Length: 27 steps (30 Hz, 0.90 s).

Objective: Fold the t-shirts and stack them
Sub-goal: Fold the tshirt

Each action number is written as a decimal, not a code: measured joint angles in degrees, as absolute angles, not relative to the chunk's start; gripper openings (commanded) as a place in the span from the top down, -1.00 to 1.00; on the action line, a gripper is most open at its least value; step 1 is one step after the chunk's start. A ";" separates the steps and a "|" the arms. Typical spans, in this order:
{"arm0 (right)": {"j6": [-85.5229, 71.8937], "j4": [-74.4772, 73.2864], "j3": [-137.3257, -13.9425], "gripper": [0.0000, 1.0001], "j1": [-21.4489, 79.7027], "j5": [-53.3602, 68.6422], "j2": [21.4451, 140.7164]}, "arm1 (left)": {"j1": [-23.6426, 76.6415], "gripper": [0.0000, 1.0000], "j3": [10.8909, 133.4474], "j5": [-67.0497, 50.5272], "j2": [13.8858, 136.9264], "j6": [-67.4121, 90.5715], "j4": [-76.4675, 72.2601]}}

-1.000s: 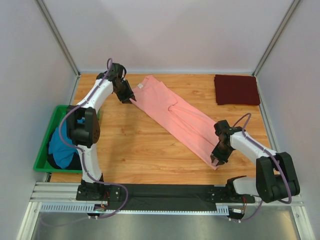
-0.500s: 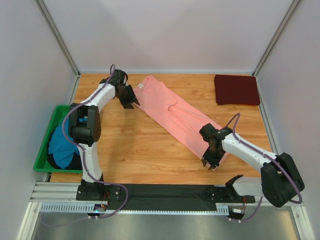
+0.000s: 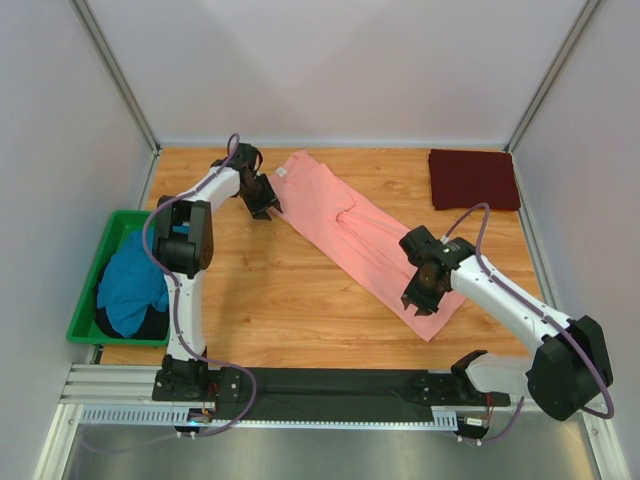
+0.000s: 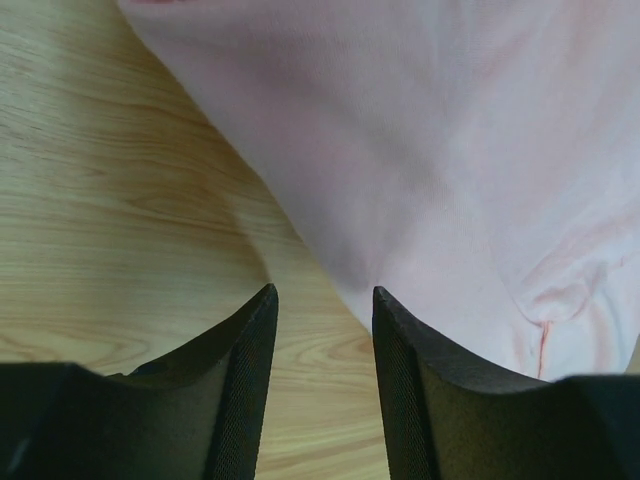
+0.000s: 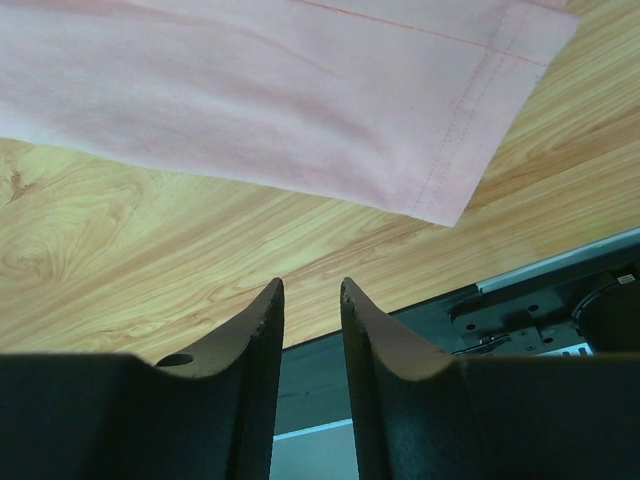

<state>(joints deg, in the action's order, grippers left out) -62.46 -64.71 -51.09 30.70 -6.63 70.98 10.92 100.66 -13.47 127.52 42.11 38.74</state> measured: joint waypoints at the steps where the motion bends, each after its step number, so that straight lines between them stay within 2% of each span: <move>1: -62.17 -64.82 -51.09 0.39 30.70 -6.83 70.91 | 10.92 0.00 100.66 -13.04 127.63 42.44 38.76; 10: -60.45 -67.00 -52.14 0.39 30.70 -8.34 69.54 | 10.90 0.10 101.08 -10.46 128.40 44.14 38.37; 16: -58.72 -67.07 -54.78 0.36 30.70 -8.45 70.35 | 10.90 0.20 105.47 -9.50 131.22 43.97 38.30; 19: -58.28 -67.05 -55.20 0.36 30.70 -8.40 70.43 | 10.90 0.33 106.96 -9.54 132.20 43.77 38.28; 21: -58.22 -67.07 -55.24 0.35 30.70 -8.40 70.43 | 10.90 0.52 107.00 -9.50 132.29 43.64 38.20; 22: -58.22 -67.09 -55.24 0.36 30.70 -8.40 70.43 | 10.90 0.71 107.00 -9.47 132.35 43.59 38.20; 25: -58.22 -67.09 -55.24 0.35 30.70 -8.43 70.43 | 10.81 0.97 107.28 -9.47 132.57 43.64 38.41; 27: -58.19 -67.09 -55.27 0.35 30.70 -8.43 70.43 | 10.63 1.00 107.79 -9.32 132.73 43.81 38.57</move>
